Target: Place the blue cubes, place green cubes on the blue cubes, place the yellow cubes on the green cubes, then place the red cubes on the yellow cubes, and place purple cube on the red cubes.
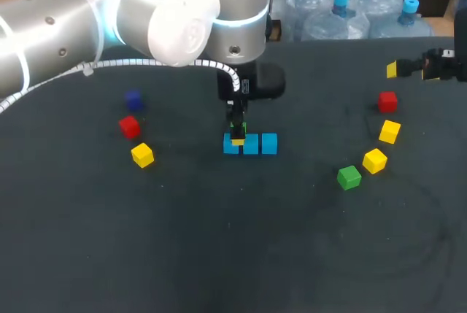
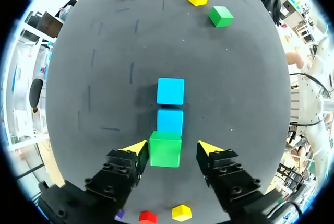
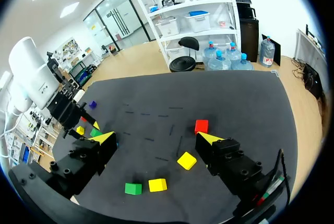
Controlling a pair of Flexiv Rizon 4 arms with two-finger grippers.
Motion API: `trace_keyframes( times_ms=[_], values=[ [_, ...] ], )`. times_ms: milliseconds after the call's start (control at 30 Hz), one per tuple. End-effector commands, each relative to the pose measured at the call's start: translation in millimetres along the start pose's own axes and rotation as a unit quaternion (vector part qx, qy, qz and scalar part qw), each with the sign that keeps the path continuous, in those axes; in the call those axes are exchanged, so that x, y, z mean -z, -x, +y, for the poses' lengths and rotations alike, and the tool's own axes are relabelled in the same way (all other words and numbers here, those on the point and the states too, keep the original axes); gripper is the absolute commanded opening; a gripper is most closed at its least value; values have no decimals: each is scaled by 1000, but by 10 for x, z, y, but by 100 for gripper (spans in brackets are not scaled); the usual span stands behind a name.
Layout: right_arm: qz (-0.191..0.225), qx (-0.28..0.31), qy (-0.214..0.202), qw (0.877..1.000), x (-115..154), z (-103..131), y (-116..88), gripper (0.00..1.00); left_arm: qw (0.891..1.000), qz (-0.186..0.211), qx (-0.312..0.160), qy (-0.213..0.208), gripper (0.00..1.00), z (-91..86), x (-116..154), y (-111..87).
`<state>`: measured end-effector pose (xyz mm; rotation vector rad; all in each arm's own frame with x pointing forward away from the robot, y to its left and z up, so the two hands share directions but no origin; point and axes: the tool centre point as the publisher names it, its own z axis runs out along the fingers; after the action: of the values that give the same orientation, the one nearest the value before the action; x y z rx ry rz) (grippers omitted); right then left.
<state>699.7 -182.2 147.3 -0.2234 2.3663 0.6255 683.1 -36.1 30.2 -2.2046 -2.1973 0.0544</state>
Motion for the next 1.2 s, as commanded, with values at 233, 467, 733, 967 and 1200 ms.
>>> trace_keyframes(
  times_ms=[233,467,733,967,1200],
  values=[
    [0,0,-1,1000,12,4,-3,100,1000,1,-3,-2,45,17,4,9],
    [0,0,-1,1000,12,4,-3,100,1000,1,-4,-2,47,21,6,11],
    [0,0,-1,1000,12,4,-3,100,1000,1,-5,-3,39,28,3,7],
    [0,0,-1,1000,12,4,-3,100,1000,2,-3,-1,100,43,-2,-1],
    [0,0,-1,1000,12,4,-3,100,1000,3,-2,-1,100,54,-10,10]
  ],
)
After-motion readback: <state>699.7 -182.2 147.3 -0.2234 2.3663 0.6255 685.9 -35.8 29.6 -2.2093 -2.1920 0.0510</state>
